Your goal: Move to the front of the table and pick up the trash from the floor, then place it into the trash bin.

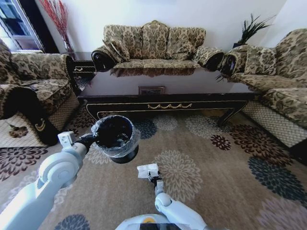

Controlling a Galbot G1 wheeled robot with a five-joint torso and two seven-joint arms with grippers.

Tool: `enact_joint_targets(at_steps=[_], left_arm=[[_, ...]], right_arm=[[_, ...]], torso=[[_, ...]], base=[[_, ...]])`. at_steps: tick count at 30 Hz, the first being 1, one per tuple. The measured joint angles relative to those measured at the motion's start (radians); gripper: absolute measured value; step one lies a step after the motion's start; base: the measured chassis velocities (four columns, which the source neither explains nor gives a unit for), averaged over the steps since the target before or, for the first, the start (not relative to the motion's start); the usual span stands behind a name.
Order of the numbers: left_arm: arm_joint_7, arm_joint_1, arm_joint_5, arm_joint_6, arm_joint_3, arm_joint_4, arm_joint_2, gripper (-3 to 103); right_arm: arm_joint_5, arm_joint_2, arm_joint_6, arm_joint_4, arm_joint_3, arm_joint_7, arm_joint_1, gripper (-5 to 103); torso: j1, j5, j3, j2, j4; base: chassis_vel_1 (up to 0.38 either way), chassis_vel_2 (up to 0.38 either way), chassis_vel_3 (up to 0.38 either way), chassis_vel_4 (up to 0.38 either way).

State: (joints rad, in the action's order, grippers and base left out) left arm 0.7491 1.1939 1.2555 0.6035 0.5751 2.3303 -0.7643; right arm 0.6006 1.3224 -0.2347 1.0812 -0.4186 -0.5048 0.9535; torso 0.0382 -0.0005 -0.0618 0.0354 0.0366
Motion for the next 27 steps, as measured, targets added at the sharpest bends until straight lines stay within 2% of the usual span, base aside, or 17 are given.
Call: enact_joint_targets(at_steps=[2, 3, 4, 6, 7, 8, 9, 10, 11, 12, 14, 17, 23, 26, 27], left_arm=[[0.000, -0.001, -0.002, 0.000, -0.003, -0.002, -0.002, 4], [0.000, -0.002, -0.006, 0.000, -0.007, -0.004, -0.005, 4], [0.000, -0.004, -0.010, 0.000, -0.014, -0.006, -0.010, 4], [-0.001, -0.004, -0.012, 0.000, -0.017, -0.007, -0.012, 4], [-0.001, -0.005, -0.014, 0.000, -0.020, -0.008, -0.014, 4], [-0.001, -0.005, -0.015, 0.000, -0.021, -0.008, -0.015, 4], [-0.002, -0.007, -0.015, 0.000, -0.023, -0.009, -0.016, 4], [-0.002, -0.008, -0.016, 0.000, -0.023, -0.009, -0.015, 4], [-0.002, -0.008, -0.016, 0.000, -0.023, -0.009, -0.015, 4], [-0.003, -0.008, -0.016, 0.000, -0.023, -0.010, -0.014, 4], [-0.003, -0.008, -0.016, 0.000, -0.023, -0.010, -0.014, 4], [-0.003, -0.003, -0.018, 0.000, -0.022, -0.010, -0.013, 4], [-0.003, 0.004, -0.025, 0.000, -0.022, -0.011, -0.016, 4], [-0.004, 0.004, -0.028, -0.001, -0.030, -0.012, -0.024, 4], [-0.004, 0.004, -0.028, -0.001, -0.030, -0.012, -0.024, 4]], right_arm=[[-0.002, -0.004, -0.003, 0.012, 0.001, 0.001, 0.005, 57], [-0.003, -0.010, -0.005, 0.023, 0.002, 0.002, 0.009, 51], [-0.007, -0.020, -0.010, 0.040, 0.005, 0.002, 0.017, 40], [-0.008, -0.026, -0.012, 0.049, 0.007, 0.002, 0.020, 40], [-0.008, -0.033, -0.015, 0.060, 0.010, 0.003, 0.025, 35], [-0.008, -0.036, -0.016, 0.066, 0.012, 0.004, 0.027, 35], [-0.008, -0.045, -0.019, 0.080, 0.017, 0.007, 0.033, 24], [-0.008, -0.049, -0.021, 0.088, 0.020, 0.009, 0.037, 19], [-0.008, -0.049, -0.021, 0.088, 0.020, 0.009, 0.037, 19], [-0.007, -0.054, -0.025, 0.099, 0.025, 0.012, 0.042, 14], [-0.006, -0.059, -0.027, 0.108, 0.028, 0.014, 0.046, 14], [0.000, -0.073, -0.035, 0.157, 0.042, 0.018, 0.065, 1], [0.028, -0.122, -0.039, 0.280, 0.082, 0.018, 0.102, 0], [0.038, -0.208, -0.040, 0.380, 0.151, 0.015, 0.128, 0], [0.038, -0.208, -0.040, 0.380, 0.151, 0.015, 0.128, 0]], torso=[[0.000, 0.0000, 0.000, 0.000, 0.0001], [0.000, 0.0002, 0.000, 0.000, 0.0001], [0.000, 0.0009, 0.000, 0.000, 0.0000], [0.000, 0.0010, 0.000, 0.000, 0.0001], [0.000, 0.0010, 0.000, 0.000, 0.0001], [0.000, 0.0009, 0.000, 0.000, 0.0003], [0.000, 0.0009, 0.000, 0.000, 0.0003], [0.000, 0.0008, 0.000, 0.000, 0.0004], [0.000, 0.0008, 0.000, 0.000, 0.0004], [0.000, 0.0007, 0.000, 0.000, 0.0004], [0.000, 0.0007, 0.000, 0.000, 0.0003], [0.000, 0.0004, 0.000, 0.000, 0.0004], [0.000, 0.0014, 0.000, -0.001, 0.0006], [0.000, 0.0008, 0.000, -0.001, 0.0004], [0.000, 0.0008, 0.000, -0.001, 0.0004]], base=[[0.000, 0.000, 0.000, 0.000], [0.000, 0.000, 0.000, 0.000], [0.000, 0.000, 0.000, 0.000], [0.000, 0.000, 0.000, 0.000], [0.000, 0.000, 0.000, 0.000], [0.000, 0.000, 0.000, 0.000], [0.000, 0.000, 0.000, 0.000], [0.000, 0.000, 0.000, 0.000], [0.000, 0.000, 0.000, 0.000], [0.000, 0.000, 0.000, 0.000], [0.000, 0.000, 0.000, 0.000], [0.000, 0.000, 0.000, 0.000], [0.000, 0.000, 0.000, 0.000], [0.000, 0.000, 0.000, 0.000], [0.000, 0.000, 0.000, 0.000]])
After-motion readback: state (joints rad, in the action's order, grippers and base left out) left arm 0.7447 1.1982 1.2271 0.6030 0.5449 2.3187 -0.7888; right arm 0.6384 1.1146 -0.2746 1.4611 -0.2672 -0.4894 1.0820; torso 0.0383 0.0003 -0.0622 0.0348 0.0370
